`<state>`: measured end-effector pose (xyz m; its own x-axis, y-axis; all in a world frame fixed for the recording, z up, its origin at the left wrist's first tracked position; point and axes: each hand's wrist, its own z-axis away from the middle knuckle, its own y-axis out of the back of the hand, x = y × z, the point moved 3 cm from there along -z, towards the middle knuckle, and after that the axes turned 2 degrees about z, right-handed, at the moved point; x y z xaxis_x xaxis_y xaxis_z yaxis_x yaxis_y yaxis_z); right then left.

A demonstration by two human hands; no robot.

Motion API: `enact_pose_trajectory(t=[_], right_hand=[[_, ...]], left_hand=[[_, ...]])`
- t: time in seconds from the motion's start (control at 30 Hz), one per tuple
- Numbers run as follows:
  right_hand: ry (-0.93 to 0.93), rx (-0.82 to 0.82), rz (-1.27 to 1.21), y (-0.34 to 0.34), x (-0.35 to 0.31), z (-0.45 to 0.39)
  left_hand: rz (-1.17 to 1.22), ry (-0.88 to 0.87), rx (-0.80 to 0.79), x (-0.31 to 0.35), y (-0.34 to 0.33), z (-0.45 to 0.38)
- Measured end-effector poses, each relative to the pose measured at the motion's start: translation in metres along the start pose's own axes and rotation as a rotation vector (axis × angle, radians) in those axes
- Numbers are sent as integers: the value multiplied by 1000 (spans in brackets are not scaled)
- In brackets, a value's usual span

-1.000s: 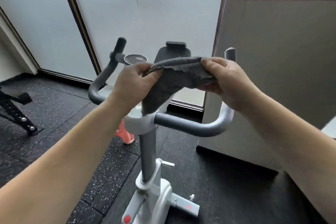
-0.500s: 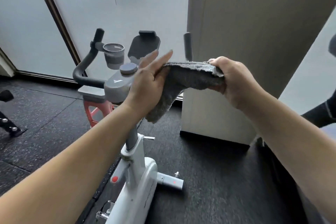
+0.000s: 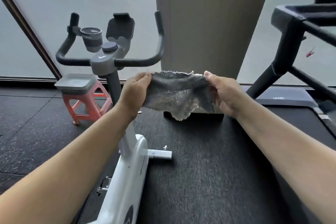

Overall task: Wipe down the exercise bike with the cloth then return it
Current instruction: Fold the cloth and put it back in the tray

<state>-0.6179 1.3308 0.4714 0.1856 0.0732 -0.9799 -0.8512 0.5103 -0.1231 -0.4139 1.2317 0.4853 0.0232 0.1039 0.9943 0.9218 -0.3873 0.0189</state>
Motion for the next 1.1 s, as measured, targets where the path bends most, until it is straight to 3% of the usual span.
enact_pose_trajectory(t=[0.13,0.33,0.57,0.9,1.03,1.1], right_hand=[[-16,-146,161,32,11,39],[30,-149,314,71,16,87],[95,-114,396,94,32,145],[98,-136,409,81,73,226],[-79,-200,120,52,97,287],[-152,-216,103,39,119,316]], left_hand=[[-189,43,24,2,-6,37],[-450,-96,69,9,-17,94],[-287,75,-20,10,-31,190],[-103,31,-236,69,-36,298],[8,26,-251,78,-22,341],[42,32,-262,82,-11,364]])
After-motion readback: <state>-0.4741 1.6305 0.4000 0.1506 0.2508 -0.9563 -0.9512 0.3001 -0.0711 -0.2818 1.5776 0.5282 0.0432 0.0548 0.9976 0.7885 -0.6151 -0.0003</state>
